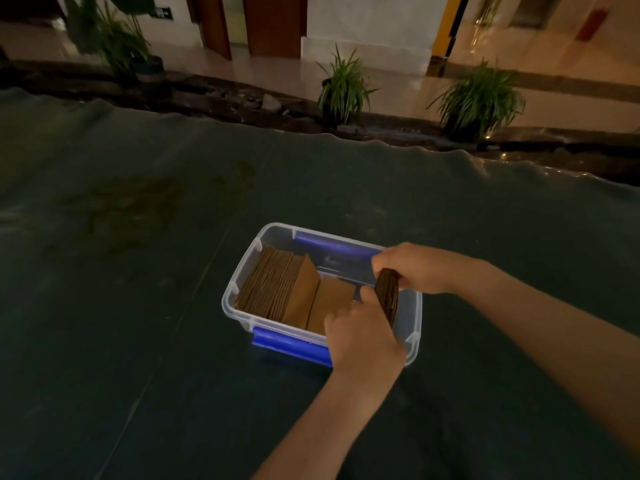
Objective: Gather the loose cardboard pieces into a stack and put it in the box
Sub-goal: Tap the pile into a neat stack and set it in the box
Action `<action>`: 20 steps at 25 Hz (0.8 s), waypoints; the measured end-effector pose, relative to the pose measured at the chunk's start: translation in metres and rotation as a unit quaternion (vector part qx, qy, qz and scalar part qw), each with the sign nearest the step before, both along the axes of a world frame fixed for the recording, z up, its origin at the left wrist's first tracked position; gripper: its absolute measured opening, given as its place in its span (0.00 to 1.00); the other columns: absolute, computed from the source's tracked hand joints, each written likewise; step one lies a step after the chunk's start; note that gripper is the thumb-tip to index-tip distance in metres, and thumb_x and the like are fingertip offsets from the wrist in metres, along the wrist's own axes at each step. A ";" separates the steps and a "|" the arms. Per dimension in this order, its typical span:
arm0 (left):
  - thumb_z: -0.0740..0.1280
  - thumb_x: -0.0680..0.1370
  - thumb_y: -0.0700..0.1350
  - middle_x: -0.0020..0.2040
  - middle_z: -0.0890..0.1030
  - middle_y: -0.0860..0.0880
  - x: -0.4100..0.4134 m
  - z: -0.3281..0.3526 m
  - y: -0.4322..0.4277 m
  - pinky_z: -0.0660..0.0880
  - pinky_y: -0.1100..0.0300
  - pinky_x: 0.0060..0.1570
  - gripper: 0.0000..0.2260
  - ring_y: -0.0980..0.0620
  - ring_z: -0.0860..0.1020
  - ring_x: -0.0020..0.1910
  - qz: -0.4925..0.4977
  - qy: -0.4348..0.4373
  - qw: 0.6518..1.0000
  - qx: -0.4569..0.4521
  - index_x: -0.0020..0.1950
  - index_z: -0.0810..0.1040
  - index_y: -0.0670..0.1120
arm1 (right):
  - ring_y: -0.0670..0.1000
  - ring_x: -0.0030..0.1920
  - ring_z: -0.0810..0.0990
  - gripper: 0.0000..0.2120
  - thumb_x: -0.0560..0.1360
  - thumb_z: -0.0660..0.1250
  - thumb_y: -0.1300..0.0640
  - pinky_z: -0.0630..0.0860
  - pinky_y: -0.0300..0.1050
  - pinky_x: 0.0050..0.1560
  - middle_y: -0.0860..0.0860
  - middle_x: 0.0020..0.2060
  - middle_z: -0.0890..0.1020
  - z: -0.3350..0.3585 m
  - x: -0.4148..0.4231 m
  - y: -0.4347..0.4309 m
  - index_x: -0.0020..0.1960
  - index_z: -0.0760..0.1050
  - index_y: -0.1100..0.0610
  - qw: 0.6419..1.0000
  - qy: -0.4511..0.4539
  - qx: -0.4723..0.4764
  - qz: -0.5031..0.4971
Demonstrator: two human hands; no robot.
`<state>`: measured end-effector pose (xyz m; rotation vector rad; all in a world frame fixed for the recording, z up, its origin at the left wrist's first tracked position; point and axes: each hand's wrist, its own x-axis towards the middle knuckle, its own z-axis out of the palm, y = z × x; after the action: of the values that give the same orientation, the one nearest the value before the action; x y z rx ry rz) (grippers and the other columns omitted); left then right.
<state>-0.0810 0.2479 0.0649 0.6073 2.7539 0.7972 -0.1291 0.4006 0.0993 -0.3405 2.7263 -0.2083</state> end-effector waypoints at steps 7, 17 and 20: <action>0.66 0.71 0.57 0.53 0.78 0.47 -0.020 0.002 0.009 0.73 0.52 0.54 0.24 0.48 0.76 0.51 -0.115 -0.060 0.986 -0.104 0.60 0.67 0.45 | 0.51 0.39 0.67 0.17 0.76 0.56 0.60 0.67 0.45 0.38 0.47 0.33 0.66 -0.014 -0.010 -0.005 0.31 0.59 0.46 0.996 -0.053 0.046 -0.046; 0.66 0.71 0.57 0.58 0.77 0.46 -0.036 -0.007 0.007 0.73 0.50 0.57 0.26 0.49 0.75 0.54 -0.176 -0.145 0.970 -0.085 0.63 0.68 0.45 | 0.55 0.64 0.70 0.27 0.73 0.63 0.63 0.70 0.50 0.62 0.55 0.68 0.69 0.034 -0.022 -0.012 0.70 0.63 0.56 0.966 -0.229 0.119 -0.006; 0.65 0.72 0.59 0.57 0.78 0.46 -0.041 -0.007 0.006 0.71 0.58 0.50 0.23 0.52 0.74 0.49 -0.192 -0.140 0.968 -0.078 0.60 0.70 0.45 | 0.55 0.66 0.70 0.19 0.77 0.58 0.60 0.67 0.50 0.67 0.54 0.68 0.72 0.031 -0.012 -0.004 0.68 0.68 0.57 0.984 -0.165 0.055 -0.031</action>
<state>-0.1224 0.2540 0.0581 0.8829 2.3116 0.5252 -0.1410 0.3968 0.1305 -0.1711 2.4101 -0.1191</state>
